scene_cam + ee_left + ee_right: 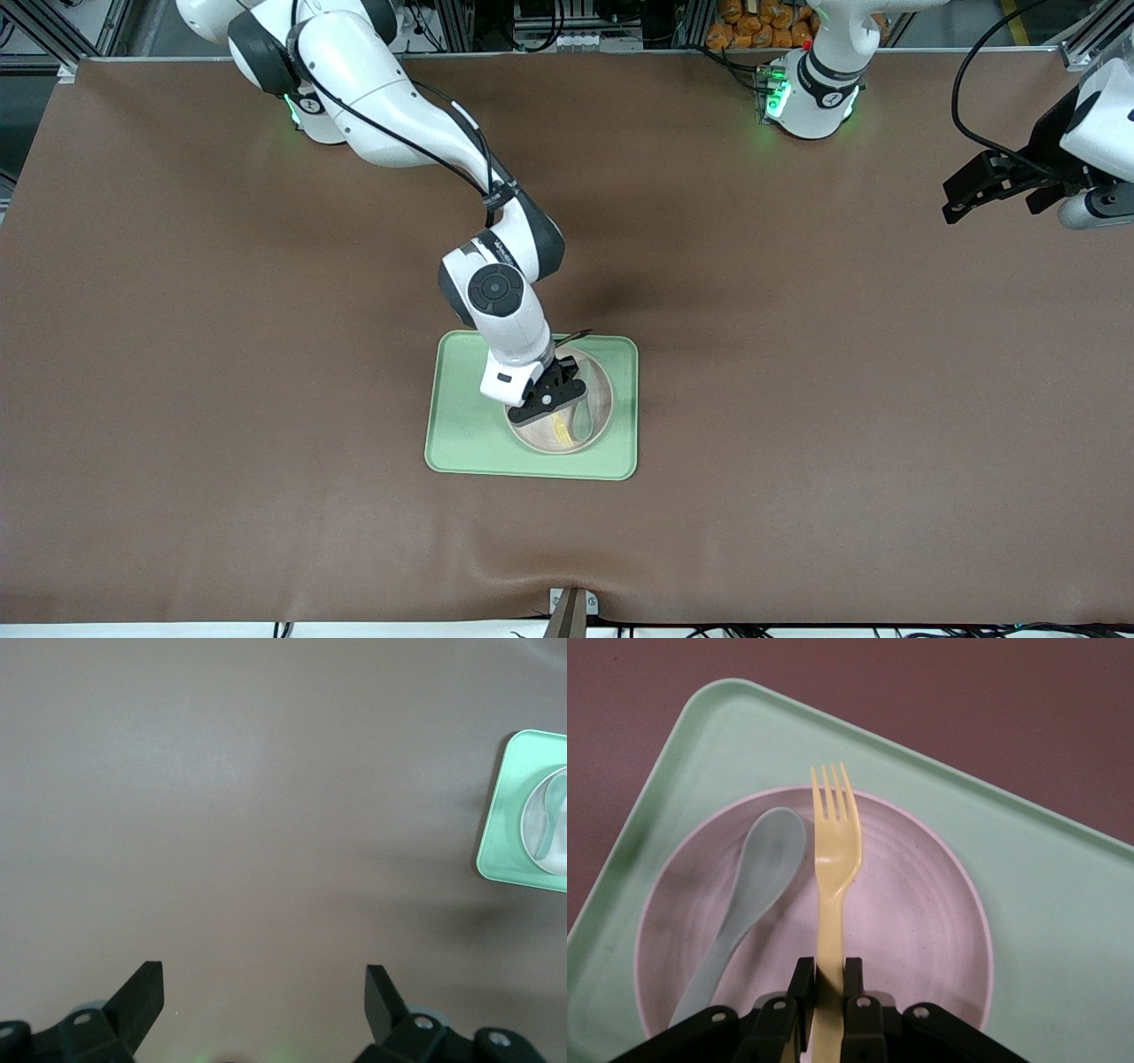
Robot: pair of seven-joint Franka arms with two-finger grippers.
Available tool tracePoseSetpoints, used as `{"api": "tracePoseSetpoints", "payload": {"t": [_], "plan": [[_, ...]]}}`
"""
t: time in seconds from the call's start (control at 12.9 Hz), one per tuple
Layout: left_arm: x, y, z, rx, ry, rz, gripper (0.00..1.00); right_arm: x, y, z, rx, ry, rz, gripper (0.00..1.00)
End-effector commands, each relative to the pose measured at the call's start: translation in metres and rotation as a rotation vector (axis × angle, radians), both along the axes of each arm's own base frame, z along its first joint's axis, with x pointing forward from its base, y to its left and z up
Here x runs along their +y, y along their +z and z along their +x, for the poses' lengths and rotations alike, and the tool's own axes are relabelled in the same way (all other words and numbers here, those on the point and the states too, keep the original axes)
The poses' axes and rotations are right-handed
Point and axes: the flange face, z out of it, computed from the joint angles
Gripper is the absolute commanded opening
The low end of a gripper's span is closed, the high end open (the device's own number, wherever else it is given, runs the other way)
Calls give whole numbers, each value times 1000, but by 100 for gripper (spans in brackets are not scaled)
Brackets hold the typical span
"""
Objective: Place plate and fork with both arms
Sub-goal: 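Carry the fork with the right gripper beside the plate and release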
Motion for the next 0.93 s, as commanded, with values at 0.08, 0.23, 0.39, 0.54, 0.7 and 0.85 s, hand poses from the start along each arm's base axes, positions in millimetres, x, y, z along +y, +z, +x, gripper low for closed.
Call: {"api": "tracePoseSetpoints", "payload": {"t": [0.08,0.23,0.39,0.54,0.7,0.85], "plan": [[2,5,-4,-4,-15,1,100,-50,46,15,75,-83,-22,0],[4,5,-4,-6,-10,-1,100,-98,53,32,114,-139,-38,0],[6,5,-3,-6,-7,-1,100,-127,37,29,155,-175,-58,0],[6,5,-3,-4,-7,-1,100,-150,14,28,193,-219,-75,0],[5,4,-2,-4,-8,0,100,-171,-2,32,257,-297,-13,0],[5,1,0,-1,-8,0,100,-168,-10,30,288,-323,25,0]]}}
